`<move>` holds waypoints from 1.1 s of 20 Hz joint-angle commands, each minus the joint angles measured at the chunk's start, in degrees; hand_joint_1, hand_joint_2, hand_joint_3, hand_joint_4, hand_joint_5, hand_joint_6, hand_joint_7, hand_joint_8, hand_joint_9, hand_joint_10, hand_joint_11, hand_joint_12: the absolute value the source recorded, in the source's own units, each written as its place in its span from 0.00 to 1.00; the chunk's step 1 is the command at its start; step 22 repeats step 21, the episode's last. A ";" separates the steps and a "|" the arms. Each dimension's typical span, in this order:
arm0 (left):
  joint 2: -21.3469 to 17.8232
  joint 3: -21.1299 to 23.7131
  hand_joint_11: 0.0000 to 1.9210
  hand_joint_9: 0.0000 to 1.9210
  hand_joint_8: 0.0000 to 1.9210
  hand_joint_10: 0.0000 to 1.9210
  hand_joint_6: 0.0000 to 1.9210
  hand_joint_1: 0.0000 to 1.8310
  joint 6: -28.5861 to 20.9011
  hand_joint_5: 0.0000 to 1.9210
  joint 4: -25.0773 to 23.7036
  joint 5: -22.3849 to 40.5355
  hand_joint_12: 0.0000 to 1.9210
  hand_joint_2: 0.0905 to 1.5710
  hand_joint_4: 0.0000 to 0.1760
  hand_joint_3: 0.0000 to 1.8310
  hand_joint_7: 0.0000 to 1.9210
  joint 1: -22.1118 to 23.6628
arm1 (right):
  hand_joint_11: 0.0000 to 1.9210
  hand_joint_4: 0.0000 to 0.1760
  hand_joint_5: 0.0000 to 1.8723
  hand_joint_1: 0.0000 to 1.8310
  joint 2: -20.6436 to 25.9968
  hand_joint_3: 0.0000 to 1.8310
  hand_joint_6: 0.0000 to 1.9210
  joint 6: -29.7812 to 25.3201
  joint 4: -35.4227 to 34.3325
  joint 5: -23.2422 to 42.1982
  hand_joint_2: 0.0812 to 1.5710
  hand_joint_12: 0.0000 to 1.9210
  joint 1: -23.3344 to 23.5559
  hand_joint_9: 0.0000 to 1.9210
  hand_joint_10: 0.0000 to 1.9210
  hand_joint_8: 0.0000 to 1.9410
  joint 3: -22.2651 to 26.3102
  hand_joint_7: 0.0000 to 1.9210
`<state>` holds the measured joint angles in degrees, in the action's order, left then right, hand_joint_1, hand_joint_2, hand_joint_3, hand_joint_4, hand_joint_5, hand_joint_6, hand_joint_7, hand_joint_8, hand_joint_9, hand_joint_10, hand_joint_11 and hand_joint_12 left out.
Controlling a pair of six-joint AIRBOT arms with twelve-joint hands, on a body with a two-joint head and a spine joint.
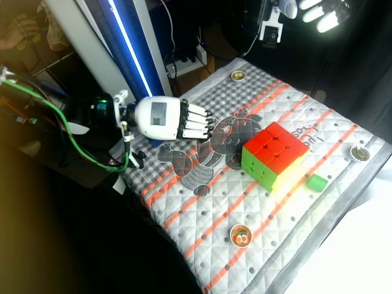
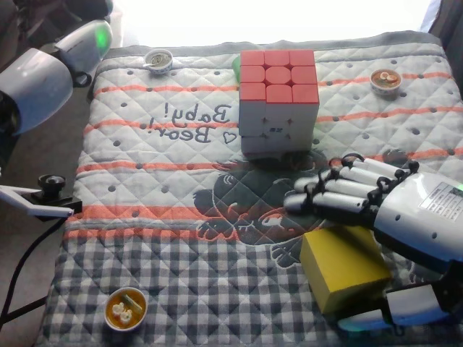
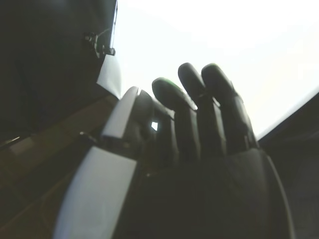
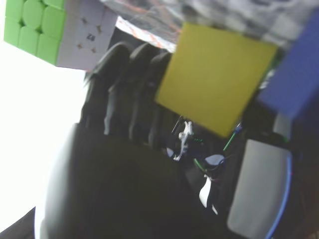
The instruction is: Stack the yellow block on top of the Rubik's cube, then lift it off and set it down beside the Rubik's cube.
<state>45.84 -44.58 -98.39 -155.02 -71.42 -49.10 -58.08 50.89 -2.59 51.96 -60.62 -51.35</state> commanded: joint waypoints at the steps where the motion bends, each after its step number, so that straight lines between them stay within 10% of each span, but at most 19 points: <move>1: -0.01 0.01 0.07 0.13 0.90 0.80 0.86 0.57 -0.37 0.29 -1.75 -7.17 1.00 0.88 0.08 0.00 0.25 0.33 | 0.00 0.00 0.05 0.43 -0.03 0.00 0.06 -0.18 0.30 6.09 0.45 0.55 0.53 0.00 0.15 0.01 -0.09 0.02; 4: -0.05 0.01 0.07 0.11 0.91 0.83 0.84 0.57 -0.38 0.31 -1.63 -7.19 1.00 0.87 0.00 0.00 0.24 0.11 | 0.00 0.00 0.02 0.37 0.37 0.00 0.02 -0.18 0.13 6.48 0.45 0.07 0.81 0.00 0.00 0.00 -0.01 0.00; 6: -0.09 0.05 0.01 0.09 0.90 0.81 0.85 0.57 -0.38 0.30 -1.57 -7.31 1.00 0.88 0.01 0.00 0.24 0.00 | 0.02 0.00 0.04 0.33 1.63 0.01 0.02 -0.18 -0.20 8.25 0.47 0.01 0.85 0.00 0.00 0.00 0.59 0.00; 8: -0.17 0.09 0.02 0.09 0.91 0.81 0.87 0.56 -0.39 0.29 -1.57 -7.44 1.00 0.88 0.05 0.00 0.24 -0.08 | 0.00 0.00 0.06 0.31 2.11 0.01 0.03 -0.18 -0.46 11.12 0.52 0.24 0.85 0.00 0.00 0.01 1.41 0.01; 10: -0.37 0.18 0.04 0.12 0.90 0.80 0.89 0.56 -0.39 0.28 -1.57 -7.78 1.00 0.89 0.08 0.00 0.24 -0.17 | 0.00 0.00 0.06 0.31 5.39 0.03 0.07 -0.18 -0.60 14.54 0.57 0.09 0.68 0.00 0.00 0.01 2.52 0.02; 12: -0.52 0.26 0.06 0.16 0.89 0.80 0.88 0.56 -0.39 0.26 -1.59 -8.17 1.00 0.88 0.12 0.00 0.28 -0.24 | 0.00 0.00 0.09 0.35 7.32 0.03 0.19 -0.17 -1.07 19.08 0.63 0.39 0.60 0.05 0.03 0.02 3.40 0.08; 15: -0.90 0.52 0.19 0.22 0.74 0.76 0.94 0.43 -0.39 0.21 -1.92 -8.87 0.94 0.92 0.05 0.00 0.24 -0.43 | 0.00 0.00 0.05 0.35 9.92 0.01 0.36 -0.06 -1.80 27.36 0.68 0.52 0.40 0.08 0.10 0.02 4.14 0.15; 16: -0.94 0.52 0.22 0.24 0.69 0.77 0.95 0.38 -0.39 0.21 -2.22 -8.91 0.94 0.93 0.37 0.00 0.23 -0.43 | 0.00 0.00 0.04 0.38 10.55 0.01 0.36 0.41 -2.26 29.72 0.69 0.49 0.40 0.07 0.11 0.02 4.23 0.15; 17: -0.99 0.55 0.23 0.24 0.66 0.76 0.66 0.32 -0.39 0.10 -2.61 -9.23 0.95 0.90 0.00 0.00 0.23 -0.41 | 0.00 0.00 0.05 0.40 11.06 0.00 0.42 1.40 -2.97 31.90 0.68 0.50 0.40 0.09 0.16 0.03 4.35 0.19; 18: -1.09 0.66 0.23 0.22 0.65 0.75 0.52 0.33 -0.39 0.09 -3.22 -9.76 0.96 0.89 0.00 0.00 0.20 -0.31 | 0.00 0.00 0.03 0.41 11.71 0.02 0.56 3.06 -4.22 34.92 0.74 0.70 0.40 0.10 0.34 0.08 4.46 0.24; 22: -1.56 0.83 0.21 0.22 0.61 0.72 0.49 0.32 -0.38 0.11 -6.07 -11.42 0.93 0.86 0.00 0.00 0.21 0.72 | 0.00 0.00 0.01 0.27 12.99 0.03 0.55 5.74 -6.88 41.29 0.78 0.63 0.41 0.05 0.39 0.10 4.45 0.19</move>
